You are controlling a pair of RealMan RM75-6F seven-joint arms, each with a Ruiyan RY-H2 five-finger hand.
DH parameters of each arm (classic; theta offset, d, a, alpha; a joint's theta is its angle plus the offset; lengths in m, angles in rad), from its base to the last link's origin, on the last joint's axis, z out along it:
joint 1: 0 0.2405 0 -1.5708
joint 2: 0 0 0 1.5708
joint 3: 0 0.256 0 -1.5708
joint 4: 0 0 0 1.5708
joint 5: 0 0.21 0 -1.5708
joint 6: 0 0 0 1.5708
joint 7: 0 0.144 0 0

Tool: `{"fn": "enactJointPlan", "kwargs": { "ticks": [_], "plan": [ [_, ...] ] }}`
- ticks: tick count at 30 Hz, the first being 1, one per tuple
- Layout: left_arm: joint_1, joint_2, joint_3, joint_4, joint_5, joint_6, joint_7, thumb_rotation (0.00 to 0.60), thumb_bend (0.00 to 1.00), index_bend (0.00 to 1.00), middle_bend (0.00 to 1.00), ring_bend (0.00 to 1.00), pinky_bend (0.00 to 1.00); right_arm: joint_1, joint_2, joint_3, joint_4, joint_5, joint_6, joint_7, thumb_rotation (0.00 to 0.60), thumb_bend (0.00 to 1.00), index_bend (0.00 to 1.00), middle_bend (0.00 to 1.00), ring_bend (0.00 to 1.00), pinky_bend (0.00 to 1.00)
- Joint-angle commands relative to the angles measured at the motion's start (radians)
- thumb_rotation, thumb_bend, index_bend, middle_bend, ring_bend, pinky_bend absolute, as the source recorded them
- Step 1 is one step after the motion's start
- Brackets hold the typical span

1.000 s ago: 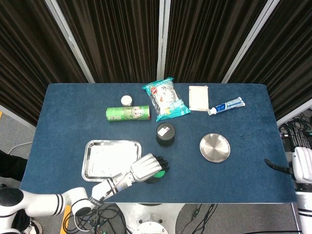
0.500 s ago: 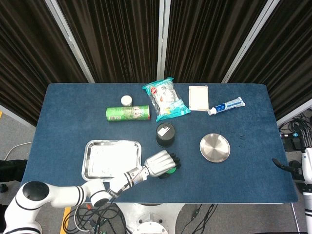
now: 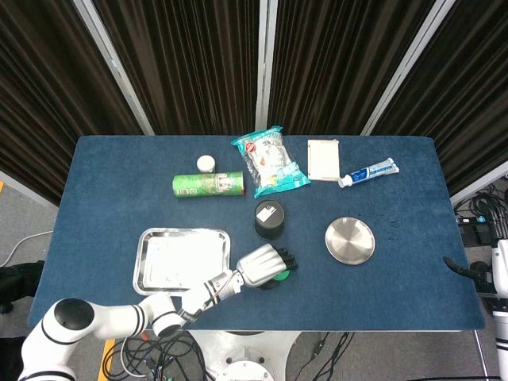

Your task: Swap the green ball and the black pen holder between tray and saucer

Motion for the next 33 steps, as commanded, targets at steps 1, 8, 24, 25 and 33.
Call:
{"fn": "enactJointPlan", "kwargs": {
  "ticks": [1, 8, 24, 25, 33],
  "plan": [
    [-0.001, -0.008, 0.009, 0.017, 0.015, 0.023, -0.016, 0.600, 0.26, 0.30, 0.29, 0.26, 0.58, -0.001, 0.001, 0.001, -0.001, 0.000, 0.000, -0.001, 0.600, 0.00, 0.00, 0.01, 0.00, 0.10],
    [-0.010, -0.009, 0.029, 0.031, 0.039, 0.052, -0.061, 0.600, 0.22, 0.29, 0.28, 0.26, 0.58, -0.002, -0.001, 0.004, 0.000, 0.003, -0.007, -0.003, 0.600, 0.00, 0.00, 0.01, 0.00, 0.10],
    [0.007, 0.047, 0.024, -0.051, 0.063, 0.159, -0.061, 0.600, 0.22, 0.29, 0.27, 0.22, 0.55, -0.010, 0.002, 0.013, 0.000, 0.005, -0.003, 0.000, 0.600, 0.00, 0.00, 0.01, 0.00, 0.10],
    [0.013, 0.059, 0.020, -0.067, 0.068, 0.179, -0.052, 0.600, 0.22, 0.29, 0.27, 0.22, 0.55, -0.010, 0.003, 0.014, 0.000, 0.005, -0.002, 0.001, 0.600, 0.00, 0.00, 0.01, 0.00, 0.10],
    [0.041, 0.173, -0.062, -0.147, 0.003, 0.226, 0.019, 0.600, 0.21, 0.30, 0.28, 0.22, 0.54, -0.016, 0.007, 0.023, -0.004, 0.008, 0.010, 0.008, 0.600, 0.00, 0.00, 0.01, 0.00, 0.10]
  ]
}}
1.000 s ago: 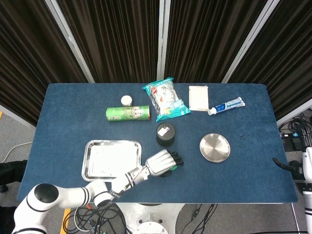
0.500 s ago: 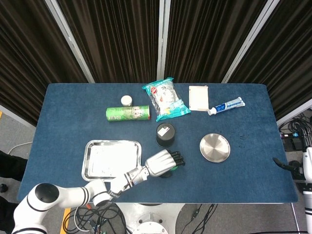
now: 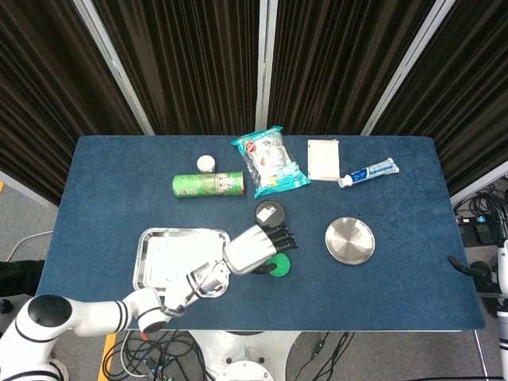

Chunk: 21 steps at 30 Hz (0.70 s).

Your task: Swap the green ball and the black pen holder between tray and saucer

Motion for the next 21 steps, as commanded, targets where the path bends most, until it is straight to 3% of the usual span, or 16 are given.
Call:
{"fn": "enactJointPlan", "kwargs": {
  "ticks": [1, 5, 10, 15, 21],
  "plan": [
    [0.000, 0.034, -0.042, -0.013, -0.052, -0.026, 0.023, 0.600, 0.21, 0.29, 0.28, 0.22, 0.53, -0.004, 0.001, 0.004, -0.002, 0.001, 0.008, 0.000, 0.600, 0.00, 0.00, 0.01, 0.00, 0.10],
    [-0.043, 0.044, -0.086, 0.021, -0.133, -0.130, 0.024, 0.600, 0.18, 0.25, 0.24, 0.19, 0.43, -0.011, 0.005, 0.003, -0.003, -0.003, 0.018, 0.001, 0.600, 0.00, 0.00, 0.01, 0.00, 0.10],
    [-0.113, 0.031, -0.116, 0.076, -0.211, -0.269, 0.013, 0.600, 0.14, 0.14, 0.13, 0.08, 0.30, -0.013, 0.004, 0.003, 0.003, 0.004, 0.010, 0.005, 0.600, 0.00, 0.00, 0.00, 0.00, 0.10],
    [-0.181, -0.010, -0.143, 0.186, -0.223, -0.318, -0.037, 0.600, 0.14, 0.13, 0.09, 0.06, 0.27, -0.012, -0.003, 0.001, 0.018, 0.005, 0.000, 0.017, 0.600, 0.00, 0.00, 0.00, 0.00, 0.10],
    [-0.243, -0.019, -0.133, 0.260, -0.252, -0.438, -0.088, 0.600, 0.14, 0.13, 0.09, 0.06, 0.27, -0.013, -0.006, 0.002, 0.039, 0.008, -0.007, 0.034, 0.600, 0.00, 0.00, 0.00, 0.00, 0.10]
  ]
}}
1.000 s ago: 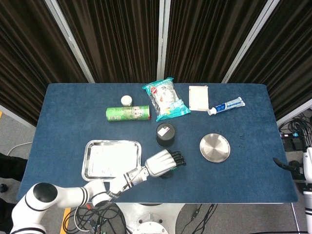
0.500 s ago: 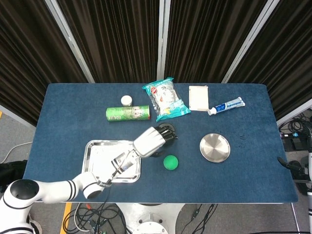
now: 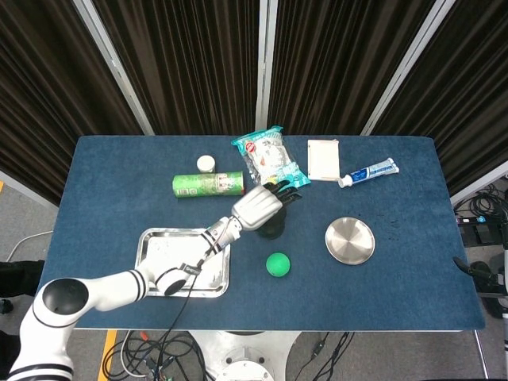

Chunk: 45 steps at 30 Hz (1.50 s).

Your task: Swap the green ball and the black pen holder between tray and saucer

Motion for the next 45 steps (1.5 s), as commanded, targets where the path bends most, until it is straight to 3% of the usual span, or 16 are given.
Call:
{"fn": "enactJointPlan", "kwargs": {
  "ticks": [1, 7, 10, 13, 17, 21, 24, 27, 34, 39, 45],
  "plan": [
    [-0.042, 0.000, 0.007, 0.029, -0.031, -0.097, -0.036, 0.600, 0.14, 0.13, 0.09, 0.05, 0.27, -0.001, -0.002, 0.001, 0.009, 0.003, -0.003, 0.008, 0.600, 0.00, 0.00, 0.00, 0.00, 0.10],
    [-0.075, 0.000, 0.025, 0.056, -0.058, -0.179, -0.062, 0.600, 0.14, 0.13, 0.09, 0.05, 0.30, 0.001, -0.011, 0.001, 0.027, 0.007, -0.014, 0.019, 0.600, 0.00, 0.00, 0.00, 0.00, 0.10],
    [-0.086, -0.006, 0.030, 0.075, -0.063, -0.196, -0.075, 0.600, 0.14, 0.13, 0.13, 0.06, 0.36, 0.001, -0.014, 0.001, 0.030, 0.006, -0.015, 0.019, 0.600, 0.00, 0.00, 0.00, 0.00, 0.10],
    [-0.087, -0.012, 0.035, 0.091, -0.064, -0.188, -0.082, 0.600, 0.15, 0.17, 0.21, 0.16, 0.50, 0.001, -0.015, 0.001, 0.033, 0.006, -0.016, 0.020, 0.600, 0.00, 0.00, 0.00, 0.00, 0.10],
    [-0.076, -0.013, 0.041, 0.089, -0.053, -0.141, -0.087, 0.600, 0.20, 0.31, 0.36, 0.31, 0.66, 0.000, -0.015, 0.002, 0.034, 0.005, -0.016, 0.021, 0.600, 0.00, 0.00, 0.00, 0.00, 0.10],
    [-0.059, 0.018, 0.046, 0.050, -0.039, -0.092, -0.075, 0.600, 0.23, 0.38, 0.42, 0.35, 0.70, 0.002, -0.013, 0.004, 0.029, 0.003, -0.017, 0.018, 0.600, 0.00, 0.00, 0.00, 0.00, 0.10],
    [-0.012, 0.093, 0.047, -0.048, -0.053, -0.037, -0.048, 0.600, 0.24, 0.39, 0.43, 0.35, 0.70, 0.007, -0.009, 0.007, 0.023, -0.001, -0.018, 0.013, 0.600, 0.00, 0.00, 0.00, 0.00, 0.10],
    [0.075, 0.212, 0.065, -0.216, -0.096, 0.016, -0.016, 0.600, 0.24, 0.40, 0.43, 0.36, 0.70, 0.015, -0.006, 0.011, 0.014, -0.005, -0.024, 0.004, 0.600, 0.00, 0.00, 0.00, 0.00, 0.10],
    [0.296, 0.464, 0.185, -0.583, -0.137, 0.199, 0.122, 0.600, 0.24, 0.42, 0.44, 0.36, 0.71, 0.039, -0.020, 0.013, 0.001, -0.015, -0.041, -0.017, 0.600, 0.00, 0.00, 0.00, 0.00, 0.10],
    [0.377, 0.512, 0.248, -0.662, -0.140, 0.261, 0.184, 0.600, 0.24, 0.42, 0.45, 0.36, 0.71, 0.049, -0.026, 0.007, -0.012, -0.024, -0.050, -0.038, 0.600, 0.00, 0.00, 0.00, 0.00, 0.10],
    [0.452, 0.478, 0.285, -0.657, -0.107, 0.338, 0.196, 0.600, 0.24, 0.42, 0.45, 0.36, 0.71, 0.059, -0.026, 0.001, -0.032, -0.029, -0.060, -0.074, 0.600, 0.00, 0.00, 0.00, 0.00, 0.10]
  ]
}}
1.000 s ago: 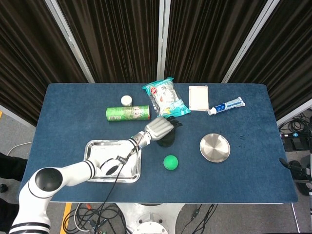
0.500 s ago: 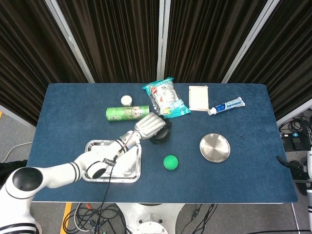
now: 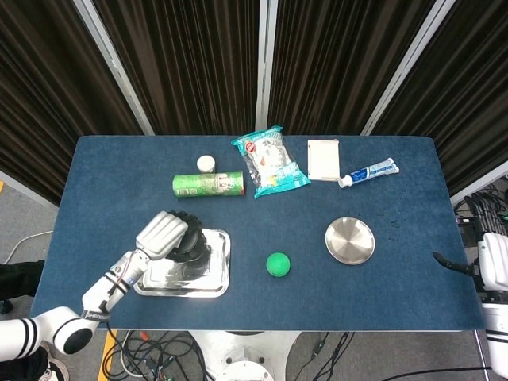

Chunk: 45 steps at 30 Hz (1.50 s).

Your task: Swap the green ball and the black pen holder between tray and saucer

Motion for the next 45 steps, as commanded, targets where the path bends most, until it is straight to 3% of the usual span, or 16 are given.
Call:
{"fn": "enactJointPlan", "kwargs": {
  "ticks": [1, 9, 18, 29, 34, 45],
  "plan": [
    [0.052, -0.031, 0.025, 0.009, 0.015, 0.046, 0.006, 0.600, 0.24, 0.42, 0.45, 0.36, 0.71, 0.007, -0.001, -0.006, -0.011, -0.002, -0.011, -0.016, 0.600, 0.00, 0.00, 0.00, 0.00, 0.10],
    [0.094, -0.067, 0.042, 0.038, 0.056, 0.069, -0.004, 0.600, 0.24, 0.41, 0.44, 0.36, 0.70, 0.041, -0.001, -0.022, -0.042, -0.017, -0.062, -0.075, 0.600, 0.00, 0.00, 0.00, 0.00, 0.10],
    [0.122, -0.077, 0.058, 0.061, 0.086, 0.062, 0.013, 0.600, 0.16, 0.24, 0.31, 0.25, 0.56, 0.108, 0.007, -0.038, -0.117, -0.055, -0.142, -0.174, 0.600, 0.00, 0.00, 0.00, 0.00, 0.10],
    [0.170, -0.054, 0.061, 0.037, 0.123, 0.103, 0.001, 0.600, 0.13, 0.16, 0.17, 0.13, 0.45, 0.225, 0.041, -0.002, -0.233, -0.073, -0.236, -0.313, 0.600, 0.00, 0.00, 0.00, 0.00, 0.11],
    [0.204, -0.037, 0.077, 0.023, 0.155, 0.133, -0.031, 0.600, 0.09, 0.10, 0.05, 0.05, 0.40, 0.298, 0.038, 0.016, -0.275, -0.058, -0.308, -0.390, 0.600, 0.00, 0.00, 0.00, 0.00, 0.11],
    [0.242, -0.029, 0.064, 0.047, 0.207, 0.183, -0.086, 0.600, 0.07, 0.09, 0.03, 0.01, 0.35, 0.400, 0.012, 0.034, -0.324, 0.014, -0.394, -0.499, 0.600, 0.00, 0.00, 0.00, 0.00, 0.11]
  ]
}}
